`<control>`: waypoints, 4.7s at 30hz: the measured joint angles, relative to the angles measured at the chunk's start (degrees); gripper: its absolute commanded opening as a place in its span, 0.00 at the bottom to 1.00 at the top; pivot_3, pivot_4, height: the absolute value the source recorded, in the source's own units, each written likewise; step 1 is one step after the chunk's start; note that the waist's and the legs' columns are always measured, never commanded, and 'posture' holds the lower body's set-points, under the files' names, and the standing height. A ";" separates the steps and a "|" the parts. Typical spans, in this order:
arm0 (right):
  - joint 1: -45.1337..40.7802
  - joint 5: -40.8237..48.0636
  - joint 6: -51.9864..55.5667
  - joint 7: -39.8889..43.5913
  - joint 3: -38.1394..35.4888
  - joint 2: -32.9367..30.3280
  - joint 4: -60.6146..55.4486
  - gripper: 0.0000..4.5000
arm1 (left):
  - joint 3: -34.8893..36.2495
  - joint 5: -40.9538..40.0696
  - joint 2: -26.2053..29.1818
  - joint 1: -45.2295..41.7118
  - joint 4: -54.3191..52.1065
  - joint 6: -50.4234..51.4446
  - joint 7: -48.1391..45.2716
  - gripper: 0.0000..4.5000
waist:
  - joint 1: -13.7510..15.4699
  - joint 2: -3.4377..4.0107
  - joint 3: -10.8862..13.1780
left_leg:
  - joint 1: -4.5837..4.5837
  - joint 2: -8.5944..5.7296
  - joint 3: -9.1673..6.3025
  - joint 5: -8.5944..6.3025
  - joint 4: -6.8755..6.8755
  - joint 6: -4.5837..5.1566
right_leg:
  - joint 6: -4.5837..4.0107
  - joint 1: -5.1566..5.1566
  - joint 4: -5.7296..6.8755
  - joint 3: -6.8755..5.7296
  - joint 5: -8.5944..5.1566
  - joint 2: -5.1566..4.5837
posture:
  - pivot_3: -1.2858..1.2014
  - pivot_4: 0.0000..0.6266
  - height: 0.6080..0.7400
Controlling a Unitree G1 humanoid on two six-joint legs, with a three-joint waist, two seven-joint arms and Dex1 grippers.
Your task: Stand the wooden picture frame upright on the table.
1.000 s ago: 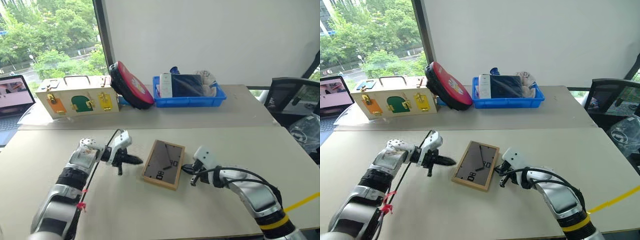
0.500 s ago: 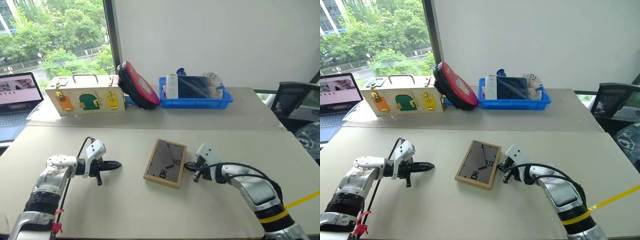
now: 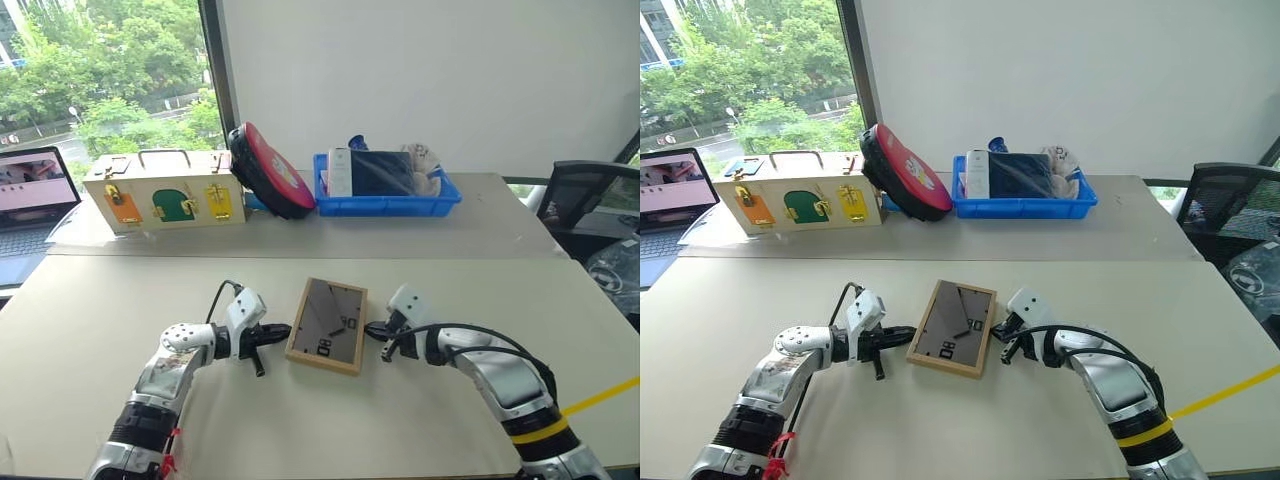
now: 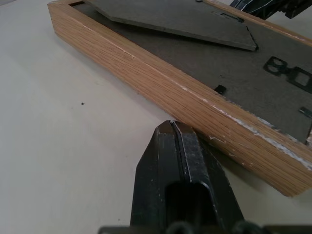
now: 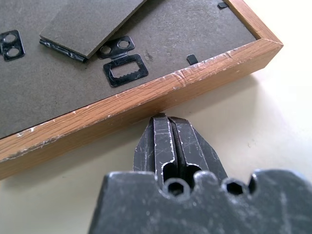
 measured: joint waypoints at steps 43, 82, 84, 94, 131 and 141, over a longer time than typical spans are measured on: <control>9.65 7.84 23.79 -4.45 -1.44 -1.32 -23.19 0.00 | -6.99 0.90 13.99 1.38 -2.47 -11.01 -8.31 0.01 | 0.41 0.31 -0.24 | 0.25 0.03 0.02 -0.04 -0.74 0.00 | 0.11 0.22 -0.78 -0.02 -0.18 -0.03 | 0.52 0.24 0.96; 6.10 26.87 22.76 11.28 -12.83 -14.05 -15.67 0.00 | 14.03 -31.71 16.55 6.97 -16.54 47.60 1.74 0.99 | 0.82 0.22 0.16 | -0.79 0.02 -0.01 -0.05 -0.76 0.01 | -0.11 -0.80 -0.80 -0.08 -0.10 -0.05 | 0.52 0.24 0.96; 5.97 26.16 21.38 11.46 -11.29 -13.91 -14.45 0.00 | 15.43 -33.98 14.13 5.75 -17.73 51.44 5.18 0.99 | 1.19 0.16 0.20 | -0.82 0.01 -0.01 -0.04 -0.74 0.00 | -0.09 -0.80 -0.81 -0.07 -0.07 -0.06 | 0.52 0.24 0.96; 3.61 20.47 13.68 13.81 -3.82 -12.40 -8.06 0.00 | 11.74 -35.88 7.59 2.79 -22.70 58.41 16.34 0.99 | 1.42 0.15 0.20 | -0.75 -0.02 -0.03 -0.04 -0.72 -0.01 | -0.19 -0.72 -0.80 -0.08 0.01 -0.06 | 0.52 0.24 0.96; -4.54 24.33 14.07 15.13 -11.14 -10.82 -10.07 0.00 | 10.65 -43.83 7.66 -0.11 -16.13 62.56 9.85 0.24 | 1.49 0.21 0.22 | -0.82 -0.09 -0.09 0.05 -0.65 -0.14 | -0.12 -0.71 -0.80 -0.11 0.08 -0.13 | 0.52 0.24 0.96; -13.09 36.39 24.05 13.42 -13.21 -9.70 -14.78 0.29 | 17.53 -51.38 -1.15 -6.12 -9.94 71.65 14.13 0.24 | 1.37 0.20 0.24 | -0.84 -0.09 -0.14 0.05 -0.62 -0.14 | -0.12 -0.72 -0.78 -0.14 0.08 -0.12 | 0.52 0.24 0.96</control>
